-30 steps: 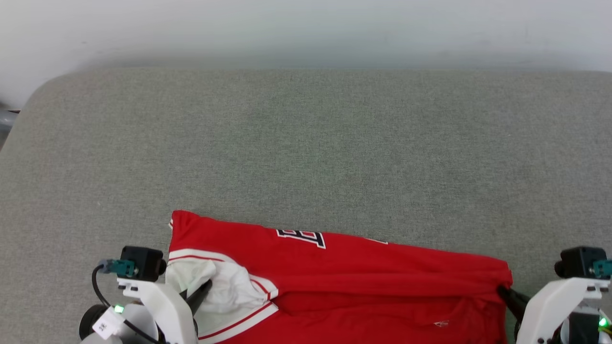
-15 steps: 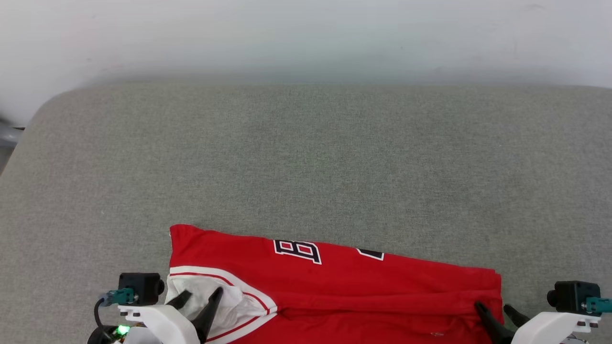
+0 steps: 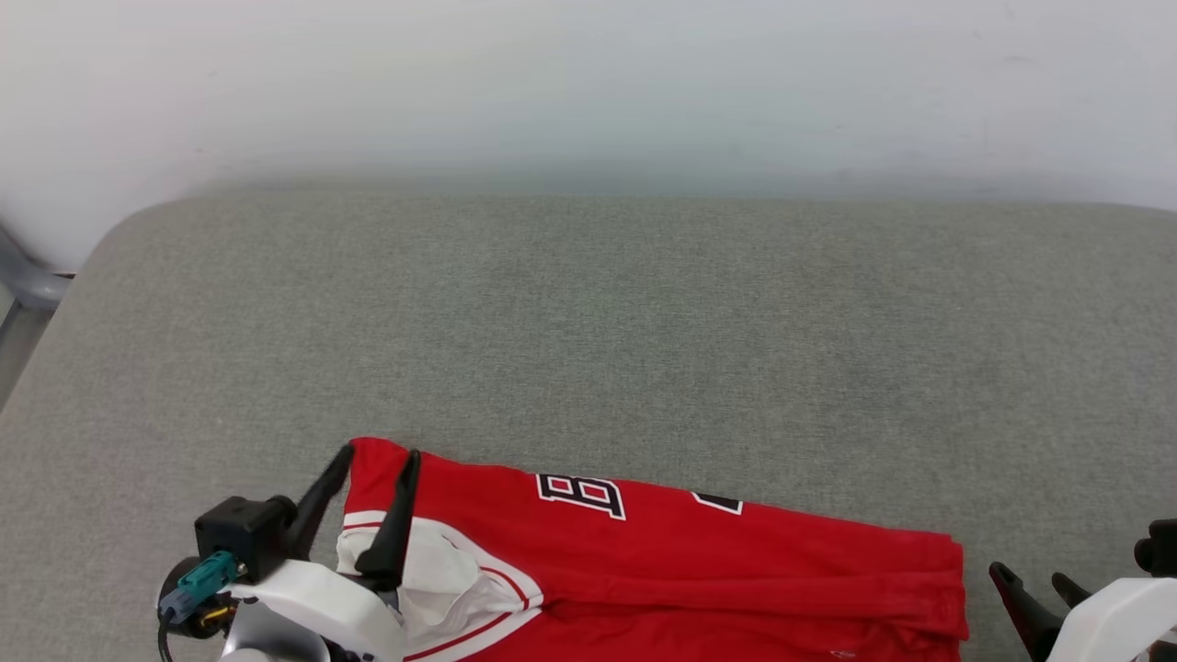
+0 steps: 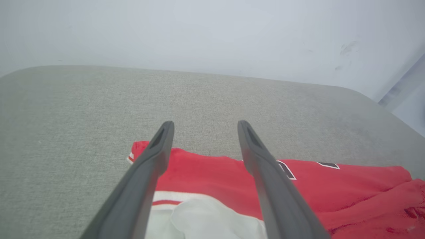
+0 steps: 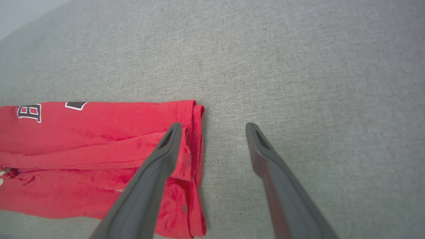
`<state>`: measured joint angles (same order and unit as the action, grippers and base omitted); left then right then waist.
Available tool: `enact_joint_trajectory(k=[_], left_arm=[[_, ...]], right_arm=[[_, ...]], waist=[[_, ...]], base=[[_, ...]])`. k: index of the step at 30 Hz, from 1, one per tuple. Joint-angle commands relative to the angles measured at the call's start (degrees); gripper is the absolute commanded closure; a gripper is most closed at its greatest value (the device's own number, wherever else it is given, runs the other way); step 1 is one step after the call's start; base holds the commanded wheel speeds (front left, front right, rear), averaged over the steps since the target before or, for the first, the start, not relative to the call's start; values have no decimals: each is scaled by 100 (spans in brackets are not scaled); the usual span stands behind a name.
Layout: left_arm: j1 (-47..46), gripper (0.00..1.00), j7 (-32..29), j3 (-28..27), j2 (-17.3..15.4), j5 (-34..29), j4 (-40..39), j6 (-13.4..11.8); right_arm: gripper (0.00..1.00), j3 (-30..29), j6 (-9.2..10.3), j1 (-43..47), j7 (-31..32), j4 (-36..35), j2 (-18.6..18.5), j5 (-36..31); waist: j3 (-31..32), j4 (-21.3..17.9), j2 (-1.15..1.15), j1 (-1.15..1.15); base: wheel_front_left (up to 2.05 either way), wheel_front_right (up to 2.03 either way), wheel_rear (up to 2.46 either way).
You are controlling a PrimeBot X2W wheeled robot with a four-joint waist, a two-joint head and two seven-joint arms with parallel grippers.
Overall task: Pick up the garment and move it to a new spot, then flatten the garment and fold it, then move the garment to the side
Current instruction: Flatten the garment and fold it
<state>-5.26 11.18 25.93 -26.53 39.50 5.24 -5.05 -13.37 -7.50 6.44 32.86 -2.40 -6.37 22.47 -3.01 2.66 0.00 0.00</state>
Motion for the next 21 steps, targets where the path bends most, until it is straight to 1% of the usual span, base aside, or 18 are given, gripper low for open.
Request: enact_joint_trajectory(k=[1,5,8,11,17,21], left_arm=[[-86,0,142,-66,34,-106,-33,-60],[-147,0,370,-222,191,-425,-161,-127],[-140,0,403,-421,349,-713,-337,-190],[-27,0,409,-663,553,-988,-546,-195],[129,0,411,-977,861,-1350,-795,-62],[166,0,407,-1133,989,-1482,-797,44]], right_arm=[[0,-50,2,-74,139,-47,-32,-34],[0,-140,2,-82,564,-122,-61,-78],[0,-178,2,-81,761,-144,-40,-105],[0,-162,2,-49,899,-103,13,-115],[0,-3,2,-7,965,138,139,-14],[0,162,2,-105,1045,429,204,40]], waist=[[-7,42,0,0],[-67,147,0,0],[-128,231,0,0],[-193,314,0,0],[-360,445,0,0],[-458,459,0,0]], base=[[0,0,0],[0,0,0],[0,0,0],[0,0,0],[0,0,0],[0,0,0]])
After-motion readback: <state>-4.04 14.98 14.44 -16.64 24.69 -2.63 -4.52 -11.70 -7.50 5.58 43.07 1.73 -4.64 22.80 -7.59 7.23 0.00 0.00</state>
